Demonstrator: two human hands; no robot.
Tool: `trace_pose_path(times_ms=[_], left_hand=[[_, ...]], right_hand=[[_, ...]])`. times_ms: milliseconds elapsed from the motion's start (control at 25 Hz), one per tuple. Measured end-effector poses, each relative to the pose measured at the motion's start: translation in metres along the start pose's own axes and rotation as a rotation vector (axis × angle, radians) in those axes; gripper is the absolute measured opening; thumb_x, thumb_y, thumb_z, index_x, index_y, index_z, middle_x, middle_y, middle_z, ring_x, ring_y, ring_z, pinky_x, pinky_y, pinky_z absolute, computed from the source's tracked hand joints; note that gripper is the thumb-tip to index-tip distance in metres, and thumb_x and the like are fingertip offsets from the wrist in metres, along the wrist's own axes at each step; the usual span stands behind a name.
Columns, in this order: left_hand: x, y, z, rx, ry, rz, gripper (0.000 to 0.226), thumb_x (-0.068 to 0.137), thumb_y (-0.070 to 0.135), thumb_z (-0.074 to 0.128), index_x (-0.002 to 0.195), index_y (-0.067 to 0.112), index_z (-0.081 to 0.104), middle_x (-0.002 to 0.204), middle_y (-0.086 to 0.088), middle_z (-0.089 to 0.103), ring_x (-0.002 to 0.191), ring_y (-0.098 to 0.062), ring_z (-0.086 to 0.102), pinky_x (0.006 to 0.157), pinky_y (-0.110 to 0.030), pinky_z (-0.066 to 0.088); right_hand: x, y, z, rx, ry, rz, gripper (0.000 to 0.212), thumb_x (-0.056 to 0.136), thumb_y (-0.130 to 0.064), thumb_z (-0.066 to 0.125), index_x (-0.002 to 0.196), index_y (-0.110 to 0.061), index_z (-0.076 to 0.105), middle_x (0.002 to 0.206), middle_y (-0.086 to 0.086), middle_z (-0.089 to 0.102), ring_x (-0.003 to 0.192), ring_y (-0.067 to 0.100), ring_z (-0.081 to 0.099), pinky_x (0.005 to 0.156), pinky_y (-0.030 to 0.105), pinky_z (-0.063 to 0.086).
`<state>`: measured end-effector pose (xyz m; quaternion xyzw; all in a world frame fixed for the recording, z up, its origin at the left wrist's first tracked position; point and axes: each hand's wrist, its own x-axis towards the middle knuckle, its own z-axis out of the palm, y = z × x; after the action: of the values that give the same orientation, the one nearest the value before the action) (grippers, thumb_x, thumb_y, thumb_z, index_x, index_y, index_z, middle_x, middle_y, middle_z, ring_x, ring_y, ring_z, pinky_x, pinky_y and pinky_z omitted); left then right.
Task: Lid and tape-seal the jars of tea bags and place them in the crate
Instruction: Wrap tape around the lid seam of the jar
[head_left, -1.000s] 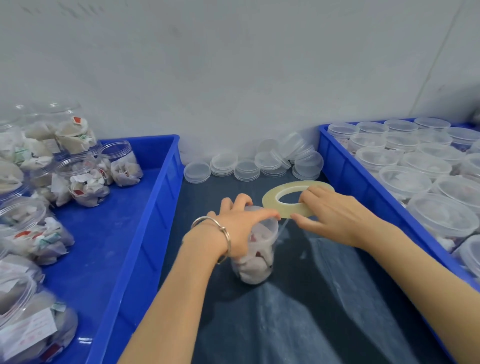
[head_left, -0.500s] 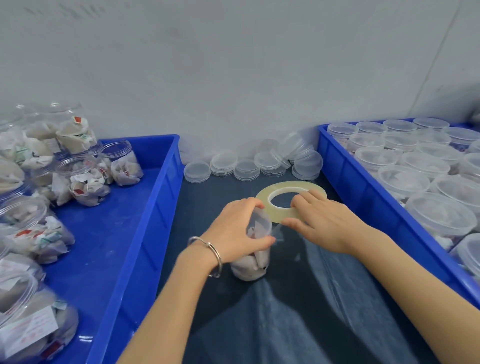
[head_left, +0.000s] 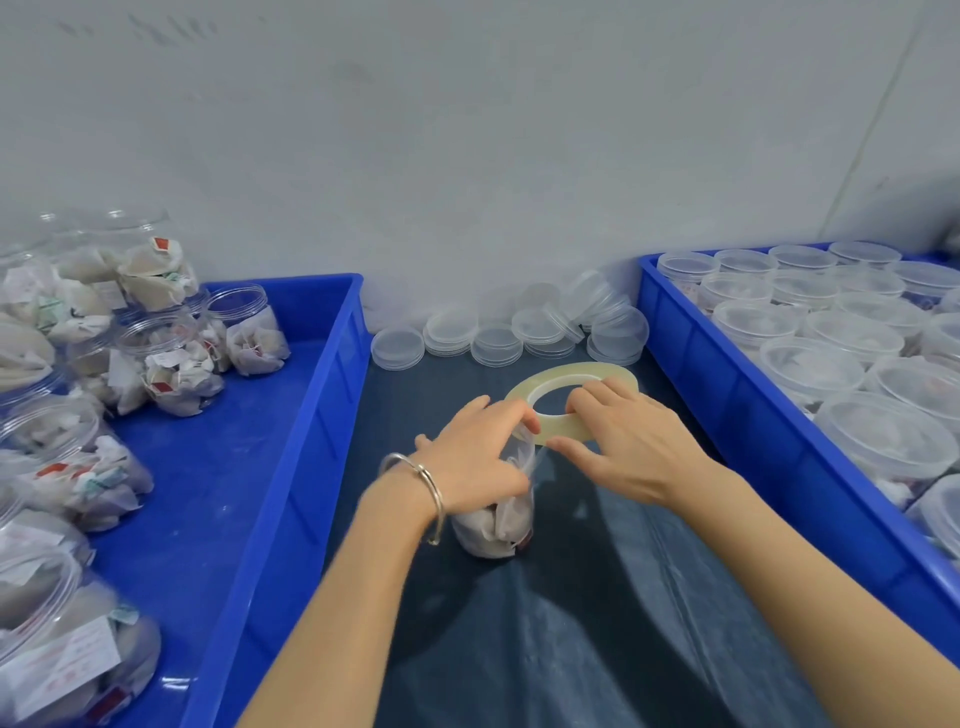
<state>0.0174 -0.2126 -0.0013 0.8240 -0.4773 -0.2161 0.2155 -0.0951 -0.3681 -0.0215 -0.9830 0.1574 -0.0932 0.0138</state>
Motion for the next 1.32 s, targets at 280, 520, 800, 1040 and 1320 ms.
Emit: trace_pose_path(times_ms=[280,520,800,1040,1320], left_hand=[[-0.002,0.012,0.055,0.151,0.545,-0.127,0.015,0.094,0.041,0.047,0.107,0.034,0.046,0.117,0.025,0.054,0.146,-0.015,0.012,0.109,-0.06,0.01],[-0.002,0.011,0.061,0.144,0.783,-0.028,0.014,0.084,0.03,0.061,0.098,0.026,0.061,0.116,0.008,0.054,0.113,-0.016,0.052,0.096,-0.042,0.03],[0.004,0.013,0.058,0.164,0.78,-0.106,0.02,0.082,0.038,0.057,0.099,0.029,0.06,0.113,0.008,0.049,0.102,-0.012,0.054,0.091,-0.036,0.03],[0.002,0.008,0.052,0.16,0.69,-0.145,0.041,0.085,0.049,0.055,0.117,0.025,0.052,0.123,0.01,0.048,0.119,-0.014,0.046,0.097,-0.038,0.03],[0.008,0.016,0.061,0.223,0.585,-0.351,0.043,0.089,0.056,0.043,0.124,0.032,0.04,0.136,-0.001,0.039,0.132,-0.027,0.026,0.096,-0.044,0.034]], right_hand=[[-0.006,-0.01,0.012,0.0,0.097,0.07,0.041,0.095,-0.054,0.035,0.103,-0.016,0.048,0.104,-0.005,0.047,0.106,0.015,0.041,0.085,0.032,0.039],[-0.007,-0.012,0.015,0.006,0.117,0.092,0.044,0.095,-0.054,0.032,0.108,-0.016,0.049,0.109,-0.004,0.049,0.106,0.016,0.042,0.085,0.031,0.038],[-0.004,-0.02,0.014,0.023,0.088,0.113,0.042,0.096,-0.051,0.034,0.108,-0.014,0.05,0.109,-0.003,0.049,0.107,0.018,0.041,0.085,0.033,0.039],[-0.004,-0.021,0.009,0.041,-0.003,0.134,0.036,0.098,-0.047,0.033,0.107,-0.014,0.045,0.11,-0.003,0.044,0.107,0.017,0.037,0.088,0.036,0.039],[-0.005,-0.024,0.011,0.066,-0.015,0.155,0.034,0.099,-0.044,0.031,0.105,-0.014,0.045,0.113,-0.003,0.045,0.106,0.018,0.036,0.087,0.037,0.039]])
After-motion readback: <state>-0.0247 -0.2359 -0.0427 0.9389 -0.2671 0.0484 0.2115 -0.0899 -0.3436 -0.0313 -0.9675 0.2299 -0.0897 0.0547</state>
